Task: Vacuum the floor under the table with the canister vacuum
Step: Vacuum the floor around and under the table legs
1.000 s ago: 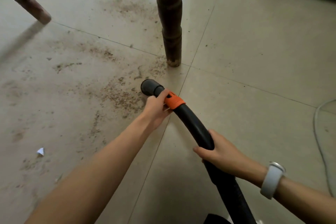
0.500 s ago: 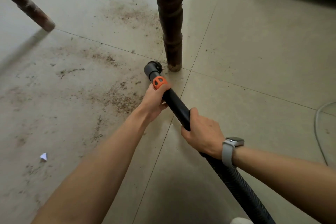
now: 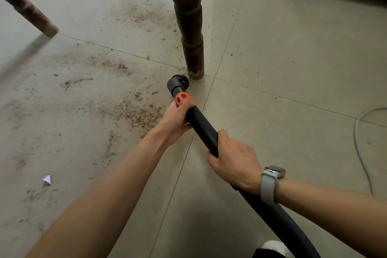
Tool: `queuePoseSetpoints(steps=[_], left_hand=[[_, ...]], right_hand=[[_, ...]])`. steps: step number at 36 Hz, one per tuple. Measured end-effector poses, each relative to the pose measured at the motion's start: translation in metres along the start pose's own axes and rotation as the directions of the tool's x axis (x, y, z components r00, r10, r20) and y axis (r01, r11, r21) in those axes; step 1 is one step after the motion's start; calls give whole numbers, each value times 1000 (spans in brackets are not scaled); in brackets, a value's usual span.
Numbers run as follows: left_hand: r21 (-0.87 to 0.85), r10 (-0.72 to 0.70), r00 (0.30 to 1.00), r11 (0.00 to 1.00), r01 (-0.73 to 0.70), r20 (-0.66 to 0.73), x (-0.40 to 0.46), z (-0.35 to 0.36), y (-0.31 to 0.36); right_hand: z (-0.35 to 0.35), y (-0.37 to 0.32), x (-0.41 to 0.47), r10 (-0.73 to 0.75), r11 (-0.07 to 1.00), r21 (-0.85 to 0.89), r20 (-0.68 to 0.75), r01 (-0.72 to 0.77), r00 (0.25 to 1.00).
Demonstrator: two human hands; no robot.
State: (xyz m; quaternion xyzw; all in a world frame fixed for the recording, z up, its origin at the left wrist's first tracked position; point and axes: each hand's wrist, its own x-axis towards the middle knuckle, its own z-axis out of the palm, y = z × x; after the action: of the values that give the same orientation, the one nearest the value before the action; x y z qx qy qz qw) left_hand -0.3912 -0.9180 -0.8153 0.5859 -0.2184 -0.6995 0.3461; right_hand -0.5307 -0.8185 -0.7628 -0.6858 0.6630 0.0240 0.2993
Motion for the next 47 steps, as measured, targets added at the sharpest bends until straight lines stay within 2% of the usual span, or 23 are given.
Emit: queuePoseSetpoints(steps=[13,24,29,34,39,47], left_hand=[[48,12,1000,999,-13,13,12,16,9],[21,87,991,996,-86,-106,33,10,44],[40,56,998,998,-54,-34,22,12,23],[71,-8,998,997,4,57,5,14,-8],[130,9,994,991,-23,107,3,14,-7],[211,-13,998,977,0,60,4,27,-1]], right_hand=[[-13,11,17,-3,997,-74,-20,1,1000],[-28,-18,61,0,999,-41,-54,-3,999],[-20,2,37,-31,997,-68,-24,30,999],[-7,29,9,1,998,-62,11,0,1000],[-7,36,11,28,999,-17,31,-28,999],[-7,18,42,67,998,6,-101,-67,993]])
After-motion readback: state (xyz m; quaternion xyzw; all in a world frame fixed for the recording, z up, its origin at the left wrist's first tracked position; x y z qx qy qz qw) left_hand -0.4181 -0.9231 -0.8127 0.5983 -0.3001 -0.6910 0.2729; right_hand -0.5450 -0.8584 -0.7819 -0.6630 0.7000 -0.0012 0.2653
